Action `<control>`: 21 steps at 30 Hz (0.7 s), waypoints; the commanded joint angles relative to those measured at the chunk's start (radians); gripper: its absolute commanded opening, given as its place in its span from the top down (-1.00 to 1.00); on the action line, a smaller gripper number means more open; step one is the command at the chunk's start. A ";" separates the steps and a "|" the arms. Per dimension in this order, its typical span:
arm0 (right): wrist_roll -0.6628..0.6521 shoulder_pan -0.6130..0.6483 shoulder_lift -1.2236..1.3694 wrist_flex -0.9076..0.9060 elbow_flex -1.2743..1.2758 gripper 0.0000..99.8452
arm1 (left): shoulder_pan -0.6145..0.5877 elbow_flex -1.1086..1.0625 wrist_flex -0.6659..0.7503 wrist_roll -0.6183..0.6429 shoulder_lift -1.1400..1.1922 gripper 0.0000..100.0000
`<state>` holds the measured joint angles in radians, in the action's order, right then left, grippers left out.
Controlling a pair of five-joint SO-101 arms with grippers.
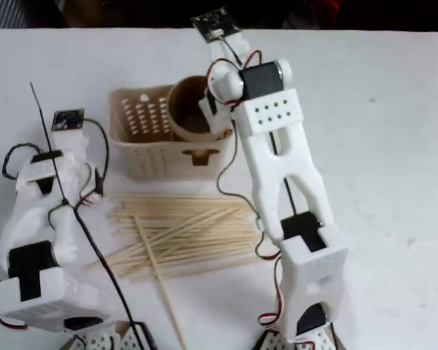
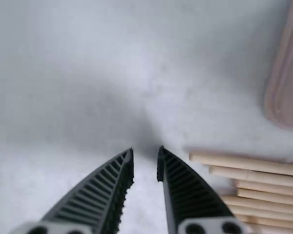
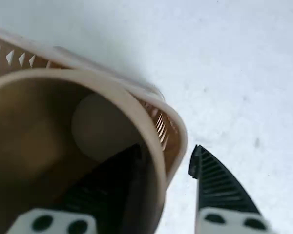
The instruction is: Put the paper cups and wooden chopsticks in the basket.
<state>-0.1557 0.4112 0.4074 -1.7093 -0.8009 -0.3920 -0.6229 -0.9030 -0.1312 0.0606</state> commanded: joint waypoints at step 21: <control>-0.014 0.053 -0.751 -0.010 0.445 0.66 | 0.013 0.003 0.018 -0.011 -0.005 0.80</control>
<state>-0.1557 0.4634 -0.1956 -1.7185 -0.5033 -0.3920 -0.6229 -0.9030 -0.1312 0.0606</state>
